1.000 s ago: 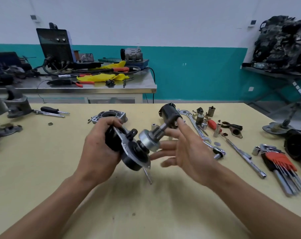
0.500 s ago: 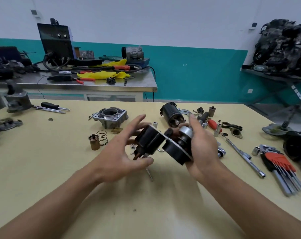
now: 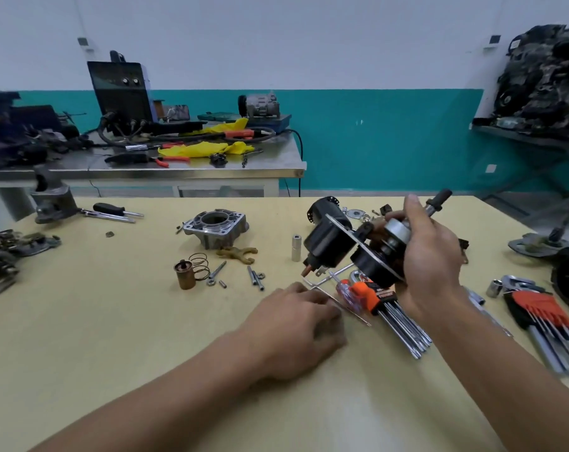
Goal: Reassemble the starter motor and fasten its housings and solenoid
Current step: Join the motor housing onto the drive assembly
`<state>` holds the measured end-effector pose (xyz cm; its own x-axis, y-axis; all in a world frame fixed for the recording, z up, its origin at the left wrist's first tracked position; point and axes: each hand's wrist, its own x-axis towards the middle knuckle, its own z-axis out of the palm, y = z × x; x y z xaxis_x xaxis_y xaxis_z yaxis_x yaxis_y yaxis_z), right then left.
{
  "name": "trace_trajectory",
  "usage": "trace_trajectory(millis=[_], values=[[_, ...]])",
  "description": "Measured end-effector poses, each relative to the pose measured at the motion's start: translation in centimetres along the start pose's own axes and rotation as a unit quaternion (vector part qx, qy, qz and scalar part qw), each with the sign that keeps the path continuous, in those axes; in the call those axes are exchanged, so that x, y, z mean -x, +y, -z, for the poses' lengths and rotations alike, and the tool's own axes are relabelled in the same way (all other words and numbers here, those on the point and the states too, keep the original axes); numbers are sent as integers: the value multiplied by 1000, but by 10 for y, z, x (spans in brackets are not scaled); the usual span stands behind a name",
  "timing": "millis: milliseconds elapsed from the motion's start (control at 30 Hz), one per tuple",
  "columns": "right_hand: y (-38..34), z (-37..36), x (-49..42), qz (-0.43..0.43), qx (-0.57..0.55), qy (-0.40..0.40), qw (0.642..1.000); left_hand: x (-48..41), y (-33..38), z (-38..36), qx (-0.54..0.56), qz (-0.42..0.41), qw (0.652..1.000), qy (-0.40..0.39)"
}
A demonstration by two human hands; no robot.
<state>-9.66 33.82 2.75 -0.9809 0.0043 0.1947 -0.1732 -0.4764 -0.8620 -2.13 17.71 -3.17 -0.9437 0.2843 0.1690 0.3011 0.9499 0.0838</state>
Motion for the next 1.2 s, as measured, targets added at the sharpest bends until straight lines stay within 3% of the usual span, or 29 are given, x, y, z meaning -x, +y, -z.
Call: trace_trajectory(millis=[300, 467, 533, 600, 667, 767, 967, 1200], values=[[5, -1, 5, 13, 36, -37, 999, -26, 26, -7, 36, -36, 999, -3], [10, -2, 7, 15, 67, -57, 996, 38, -17, 22, 162, -91, 982, -24], [14, -4, 12, -7, 66, -76, 995, 65, -44, 38, 237, -27, 967, 92], [23, -11, 20, -40, 72, -107, 991, 76, -68, 48, 285, 74, 918, 265], [38, -21, 33, -87, 82, -138, 983, 76, -83, 51, 312, 166, 869, 345], [59, -38, 53, -154, 94, -173, 968, 78, -95, 47, 397, 214, 846, 285], [72, -43, 57, -237, 69, -157, 956, 94, -96, 34, 446, 152, 877, 93], [67, -41, 43, -274, 123, -183, 936, 86, -78, 24, 450, 112, 881, 94]])
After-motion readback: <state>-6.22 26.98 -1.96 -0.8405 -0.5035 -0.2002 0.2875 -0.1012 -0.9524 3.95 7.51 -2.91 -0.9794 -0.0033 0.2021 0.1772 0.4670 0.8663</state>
